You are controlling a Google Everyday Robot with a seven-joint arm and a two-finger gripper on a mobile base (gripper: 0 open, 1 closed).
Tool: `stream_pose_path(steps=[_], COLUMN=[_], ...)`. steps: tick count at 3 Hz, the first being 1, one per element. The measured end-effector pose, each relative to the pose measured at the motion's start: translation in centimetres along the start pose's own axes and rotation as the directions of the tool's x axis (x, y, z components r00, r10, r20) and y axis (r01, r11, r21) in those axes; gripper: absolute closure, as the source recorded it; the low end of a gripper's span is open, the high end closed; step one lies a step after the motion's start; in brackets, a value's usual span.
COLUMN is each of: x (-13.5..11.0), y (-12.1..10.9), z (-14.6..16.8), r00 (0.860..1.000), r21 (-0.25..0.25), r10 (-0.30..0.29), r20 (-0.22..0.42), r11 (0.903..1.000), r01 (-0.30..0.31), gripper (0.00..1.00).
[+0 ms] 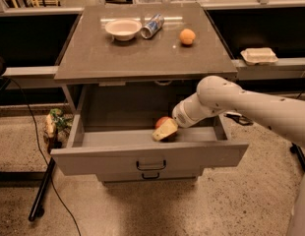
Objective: Pick apple from top drawer and place on counter
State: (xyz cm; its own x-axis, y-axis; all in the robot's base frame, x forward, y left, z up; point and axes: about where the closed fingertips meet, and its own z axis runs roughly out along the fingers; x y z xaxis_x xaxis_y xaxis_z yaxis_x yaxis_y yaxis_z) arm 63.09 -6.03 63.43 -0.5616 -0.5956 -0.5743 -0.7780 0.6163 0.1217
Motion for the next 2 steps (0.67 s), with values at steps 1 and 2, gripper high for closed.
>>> stream_pose_path(steps=[1, 2], x=[-0.03, 0.16], y=[0.78, 1.09], z=[0.91, 1.49], r00=[1.000, 1.000], r21=[-0.009, -0.017], r10=[0.001, 0.006], r20=[-0.002, -0.004], r11=[1.0000, 0.9998], r01=[-0.001, -0.006], gripper=[0.17, 0.41])
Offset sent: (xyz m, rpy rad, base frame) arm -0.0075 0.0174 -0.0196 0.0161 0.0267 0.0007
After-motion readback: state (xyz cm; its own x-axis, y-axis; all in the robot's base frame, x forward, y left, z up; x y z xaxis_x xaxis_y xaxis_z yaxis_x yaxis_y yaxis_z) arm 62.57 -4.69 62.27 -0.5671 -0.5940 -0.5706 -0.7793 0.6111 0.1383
